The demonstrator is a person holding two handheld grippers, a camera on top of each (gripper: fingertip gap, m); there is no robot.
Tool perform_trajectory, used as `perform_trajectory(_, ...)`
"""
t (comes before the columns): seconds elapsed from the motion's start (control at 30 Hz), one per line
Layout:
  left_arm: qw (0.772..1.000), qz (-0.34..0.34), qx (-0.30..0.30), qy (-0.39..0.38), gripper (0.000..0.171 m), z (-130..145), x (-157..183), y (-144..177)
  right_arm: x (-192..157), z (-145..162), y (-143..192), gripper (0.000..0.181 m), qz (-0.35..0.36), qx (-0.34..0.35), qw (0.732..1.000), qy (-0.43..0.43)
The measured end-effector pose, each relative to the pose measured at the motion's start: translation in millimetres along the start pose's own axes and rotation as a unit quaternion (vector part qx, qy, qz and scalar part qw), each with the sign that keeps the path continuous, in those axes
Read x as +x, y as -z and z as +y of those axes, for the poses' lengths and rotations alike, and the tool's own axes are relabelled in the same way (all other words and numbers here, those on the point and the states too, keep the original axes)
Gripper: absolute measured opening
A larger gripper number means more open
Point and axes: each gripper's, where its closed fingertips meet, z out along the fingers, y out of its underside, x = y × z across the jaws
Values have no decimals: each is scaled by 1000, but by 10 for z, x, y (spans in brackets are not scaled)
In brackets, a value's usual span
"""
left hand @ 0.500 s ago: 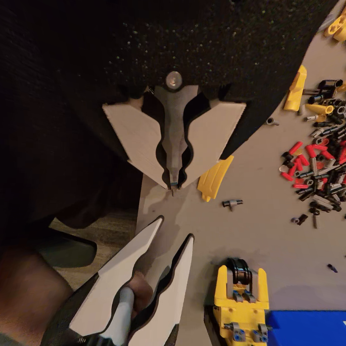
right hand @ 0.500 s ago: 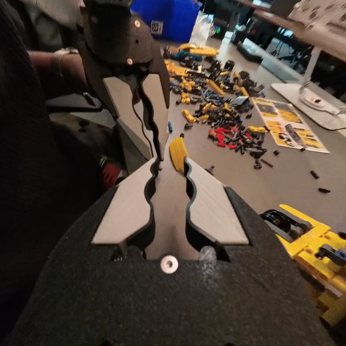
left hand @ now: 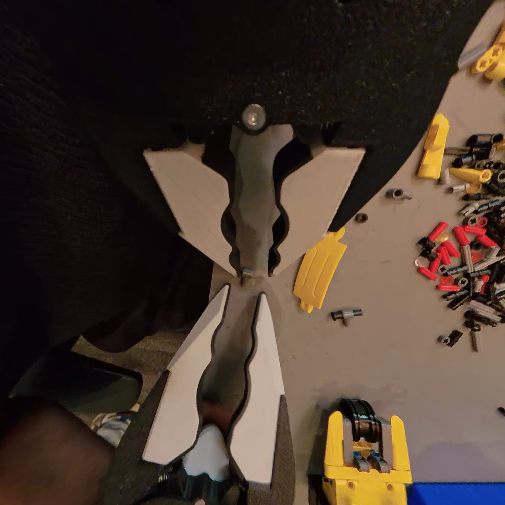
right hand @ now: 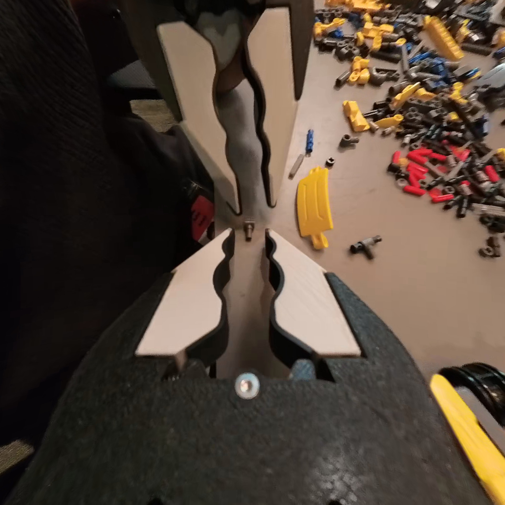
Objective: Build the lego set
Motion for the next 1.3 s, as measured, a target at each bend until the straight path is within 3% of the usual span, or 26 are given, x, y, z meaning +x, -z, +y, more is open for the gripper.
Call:
perform_trajectory(0.17, 999, -11, 26, 45, 20, 101, -120, 223, -38, 22, -71, 20, -16, -19, 1000, 1)
perform_trajectory(0.33, 996, -22, 48, 66, 20, 130, -187, 350, -23, 21, -107, 6, -7, -25, 1000, 15)
perform_trajectory(0.53, 994, -62, 42, 85, 20, 192, -358, 388, 47, 12, -122, 6, 2, -26, 1000, -6)
perform_trajectory(1.3, 986, -81, 49, 135, 22, 219, -510, 405, 159, 5, -136, 6, 36, -26, 999, -9)
